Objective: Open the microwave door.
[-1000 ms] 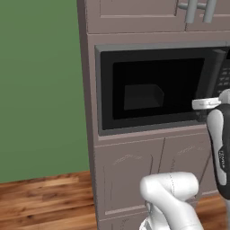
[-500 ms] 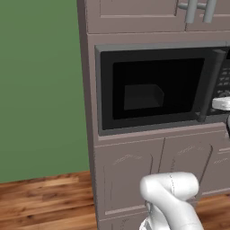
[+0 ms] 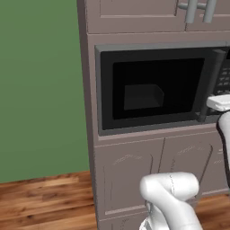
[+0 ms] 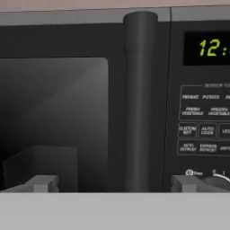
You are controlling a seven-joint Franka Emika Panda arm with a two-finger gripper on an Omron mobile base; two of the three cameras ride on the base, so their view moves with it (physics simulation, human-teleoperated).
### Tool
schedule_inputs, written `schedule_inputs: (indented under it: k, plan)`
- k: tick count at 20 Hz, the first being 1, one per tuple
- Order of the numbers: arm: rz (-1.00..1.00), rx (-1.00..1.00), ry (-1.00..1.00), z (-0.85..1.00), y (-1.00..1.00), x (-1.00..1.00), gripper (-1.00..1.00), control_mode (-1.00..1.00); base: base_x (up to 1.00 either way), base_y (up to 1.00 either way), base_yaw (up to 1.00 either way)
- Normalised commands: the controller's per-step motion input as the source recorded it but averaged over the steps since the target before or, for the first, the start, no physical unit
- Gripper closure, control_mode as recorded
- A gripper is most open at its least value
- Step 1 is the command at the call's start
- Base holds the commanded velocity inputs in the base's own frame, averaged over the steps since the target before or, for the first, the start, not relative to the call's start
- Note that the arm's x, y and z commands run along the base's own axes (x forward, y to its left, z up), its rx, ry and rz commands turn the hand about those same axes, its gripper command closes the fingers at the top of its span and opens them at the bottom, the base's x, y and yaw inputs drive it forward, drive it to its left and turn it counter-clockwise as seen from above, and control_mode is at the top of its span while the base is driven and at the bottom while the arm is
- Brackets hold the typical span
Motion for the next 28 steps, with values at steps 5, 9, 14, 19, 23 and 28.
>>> schedule_inputs:
  k: [5,9,14,19,23,28]
  plan:
    - [0.02,0.01,-0.01,0.00,-0.19,0.44,-1.00,-1.00,0.00,0.00,0.00]
    - [0.05,0.03,0.00,0.00,-0.31,0.33,-1.00,-1.00,0.00,0.00,0.00]
    - [0.04,0.03,-0.01,0.00,-0.42,0.17,-1.00,-1.00,0.00,0.00,0.00]
    - [0.05,0.01,-0.01,0.00,-0.08,0.31,-1.00,-1.00,0.00,0.00,0.00]
    - [0.05,0.00,-0.01,0.00,0.00,0.41,-1.00,-1.00,0.00,0.00,0.00]
    - [0.01,0.00,0.00,-0.03,0.00,0.50,-1.00,-1.00,0.00,0.00,0.00]
